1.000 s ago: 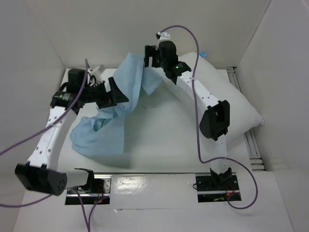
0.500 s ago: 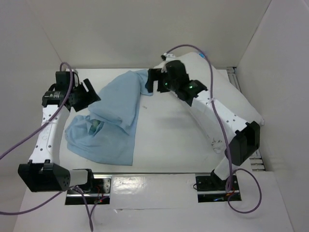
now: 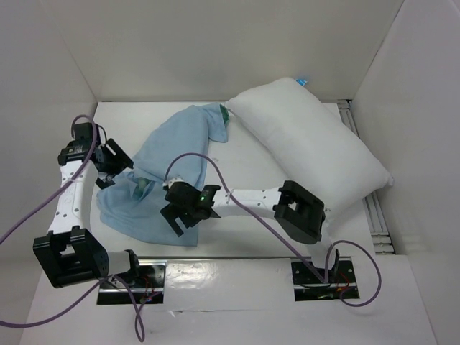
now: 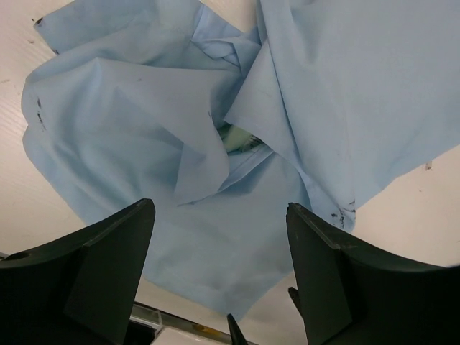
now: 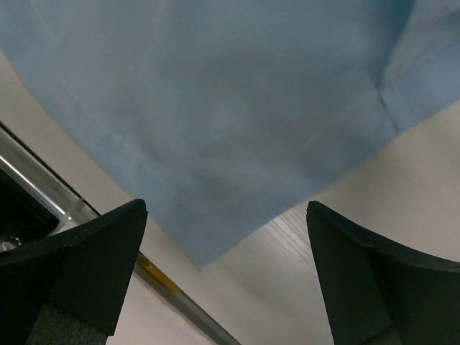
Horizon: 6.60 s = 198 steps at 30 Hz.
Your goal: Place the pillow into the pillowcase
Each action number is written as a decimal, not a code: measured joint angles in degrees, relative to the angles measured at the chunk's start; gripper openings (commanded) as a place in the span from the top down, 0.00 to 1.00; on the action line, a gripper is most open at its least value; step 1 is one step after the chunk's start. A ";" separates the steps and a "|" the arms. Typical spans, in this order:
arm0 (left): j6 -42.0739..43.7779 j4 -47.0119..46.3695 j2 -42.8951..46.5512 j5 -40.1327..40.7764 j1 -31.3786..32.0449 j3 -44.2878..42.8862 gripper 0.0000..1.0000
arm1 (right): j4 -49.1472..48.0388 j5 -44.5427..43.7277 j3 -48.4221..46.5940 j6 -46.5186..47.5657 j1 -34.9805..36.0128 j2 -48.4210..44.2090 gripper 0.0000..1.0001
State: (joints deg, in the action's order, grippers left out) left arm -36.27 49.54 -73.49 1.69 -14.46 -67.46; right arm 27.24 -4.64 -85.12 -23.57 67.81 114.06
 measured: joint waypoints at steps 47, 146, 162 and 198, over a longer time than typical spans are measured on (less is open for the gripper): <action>0.15 -6.67 -3.78 -3.48 -0.79 9.64 0.00 | 6.05 -8.85 -16.41 -0.37 -1.03 5.27 0.01; 13.88 7.82 -33.11 10.56 22.25 -34.27 0.42 | 10.51 -12.79 17.25 -0.13 -16.92 -28.50 1.00; 5.81 -4.15 -39.50 1.29 43.71 -16.04 0.30 | 17.09 -25.27 -0.76 -0.90 -44.59 -22.60 0.00; 12.13 1.25 -48.54 -5.31 25.59 -37.86 0.23 | 20.06 -15.08 16.33 -8.09 -27.19 -44.85 0.07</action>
State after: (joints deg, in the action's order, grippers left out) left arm -24.14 50.78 -122.04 -3.62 11.14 -105.32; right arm 47.31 -19.73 -68.79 -31.66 40.62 69.21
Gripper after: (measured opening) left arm 0.773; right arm 0.919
